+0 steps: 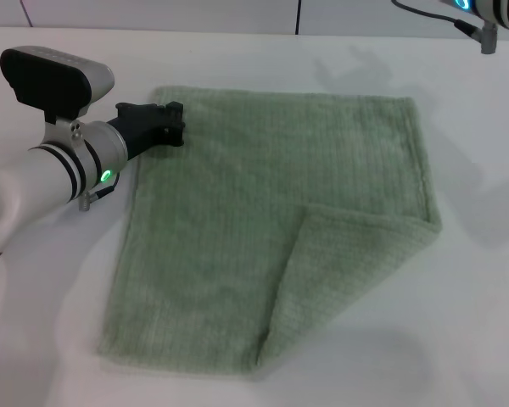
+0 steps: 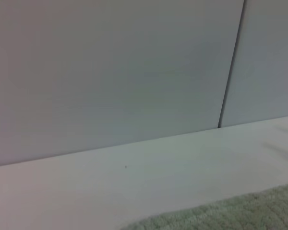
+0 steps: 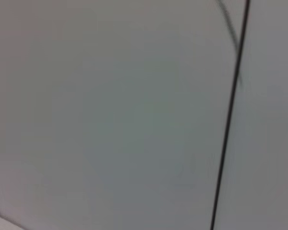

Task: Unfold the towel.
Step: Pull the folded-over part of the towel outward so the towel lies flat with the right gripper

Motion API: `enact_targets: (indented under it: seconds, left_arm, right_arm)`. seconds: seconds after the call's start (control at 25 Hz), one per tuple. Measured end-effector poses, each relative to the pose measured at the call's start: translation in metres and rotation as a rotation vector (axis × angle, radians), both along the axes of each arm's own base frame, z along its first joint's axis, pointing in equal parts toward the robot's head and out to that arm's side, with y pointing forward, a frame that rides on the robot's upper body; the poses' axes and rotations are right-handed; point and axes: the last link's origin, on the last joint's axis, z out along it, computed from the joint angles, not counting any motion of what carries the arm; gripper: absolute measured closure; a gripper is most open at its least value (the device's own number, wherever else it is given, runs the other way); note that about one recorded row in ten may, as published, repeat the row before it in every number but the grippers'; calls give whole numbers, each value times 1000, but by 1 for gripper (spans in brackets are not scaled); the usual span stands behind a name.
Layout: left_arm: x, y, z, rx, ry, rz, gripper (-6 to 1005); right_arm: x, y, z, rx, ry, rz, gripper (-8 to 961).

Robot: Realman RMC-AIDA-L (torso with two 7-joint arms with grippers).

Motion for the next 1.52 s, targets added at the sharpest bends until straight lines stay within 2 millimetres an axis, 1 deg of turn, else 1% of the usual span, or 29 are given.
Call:
enact_targets:
  seconds: [0.12,0.32,0.6,0.96,1.28,1.32,1.36,1.52]
  left_arm:
    - [-1,0,0,-1,1,1,997]
    - [-3,-1,0,-3,10,8,997]
    - [-4,-2,-1,-6,14,11,997]
    - [-4,-2,-1,-6,19,15,997]
    - [-5,-1,-1,-6,26,18,997]
    - [-5,-1,-1,-6,26,18,997]
    - [-5,-1,-1,-6,27,18,997]
    - [-5,-1,-1,-7,28,17,997]
  right_arm:
    - [-7,-2,-2,-29,-19,-5,307]
    - [-12,-2,-4,-49,-36,-6,306]
    - [-16,-2,-6,-66,-51,-9,306]
    - [-21,-3,-15,-136,-132,-27,306]
    - [-26,-8,-22,-233,-241,-48,307]
    - [-27,-11,-27,-276,-270,-51,307]
    - [-27,-11,-27,-276,-270,-51,307]
    - [-26,-14,-39,-381,-329,-61,307]
